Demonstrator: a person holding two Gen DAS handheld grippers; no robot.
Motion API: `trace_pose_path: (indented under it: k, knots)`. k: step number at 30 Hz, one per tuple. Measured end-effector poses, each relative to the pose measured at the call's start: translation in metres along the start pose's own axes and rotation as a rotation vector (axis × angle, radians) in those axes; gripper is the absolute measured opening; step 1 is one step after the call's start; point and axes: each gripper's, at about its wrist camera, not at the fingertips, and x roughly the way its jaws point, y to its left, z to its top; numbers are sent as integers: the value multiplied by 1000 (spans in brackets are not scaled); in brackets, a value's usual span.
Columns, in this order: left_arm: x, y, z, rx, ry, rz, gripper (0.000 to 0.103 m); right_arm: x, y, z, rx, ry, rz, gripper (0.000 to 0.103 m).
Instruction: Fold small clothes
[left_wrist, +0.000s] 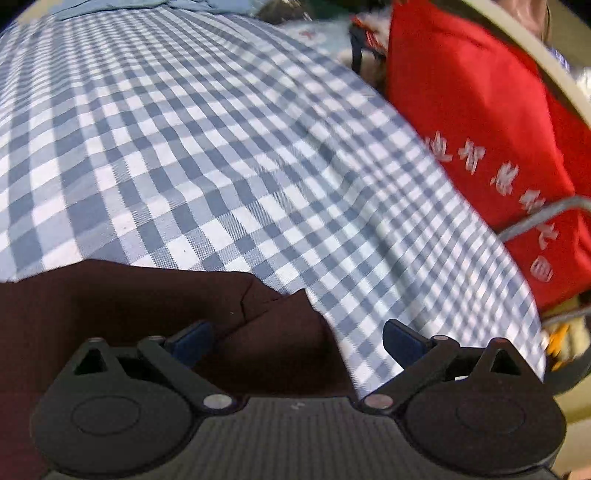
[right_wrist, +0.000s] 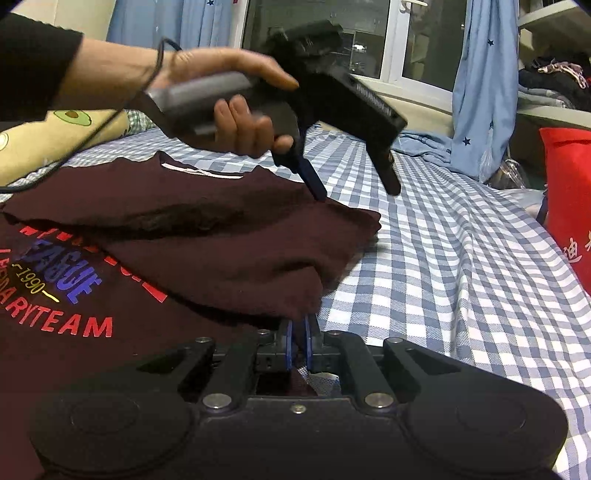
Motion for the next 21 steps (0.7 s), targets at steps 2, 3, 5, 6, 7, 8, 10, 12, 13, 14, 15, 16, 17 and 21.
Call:
trace_pose_path:
  k: [2, 3, 5, 6, 7, 8, 10, 12, 13, 14, 15, 16, 17, 21]
  knots:
    - [11, 1, 1, 22, 51, 0, 97, 0, -1, 0, 6, 0, 5, 7]
    - [16, 0, 1, 29, 76, -9, 97, 0, -1, 0, 7, -1, 6, 7]
    - [17, -2, 1, 49, 85, -27, 95, 0, -2, 0, 8, -3, 8, 7]
    - [18, -3, 1, 59, 83, -26, 85, 0, -2, 0, 10, -3, 9, 7]
    - [19, -4, 1, 62, 79, -12, 80, 1, -3, 0, 12, -3, 11, 7]
    - [18, -3, 1, 59, 76, -3, 70, 1, -4, 0, 13, -3, 12, 7]
    - [17, -1, 3, 52, 83, -11, 56, 1, -4, 0, 13, -2, 12, 7]
    - [16, 0, 6, 51, 90, -17, 44, 2, -3, 1, 10, -1, 10, 7]
    - [15, -1, 6, 58, 90, -9, 40, 1, -3, 1, 8, -1, 9, 7]
    - [16, -2, 7, 59, 90, 3, 32, 2, -3, 0, 7, -1, 7, 7]
    - [17, -2, 7, 53, 84, 14, 21, 2, -2, 0, 5, -2, 6, 7]
    - [17, -2, 6, 45, 67, 23, 17, 2, -2, 0, 4, -3, 4, 7]
    - [17, -5, 5, 46, 42, 41, 14, 2, -1, 0, 2, -3, 2, 7]
    - [6, -11, -1, 49, -117, 107, 8, 0, 3, -1, -6, -2, -32, 6]
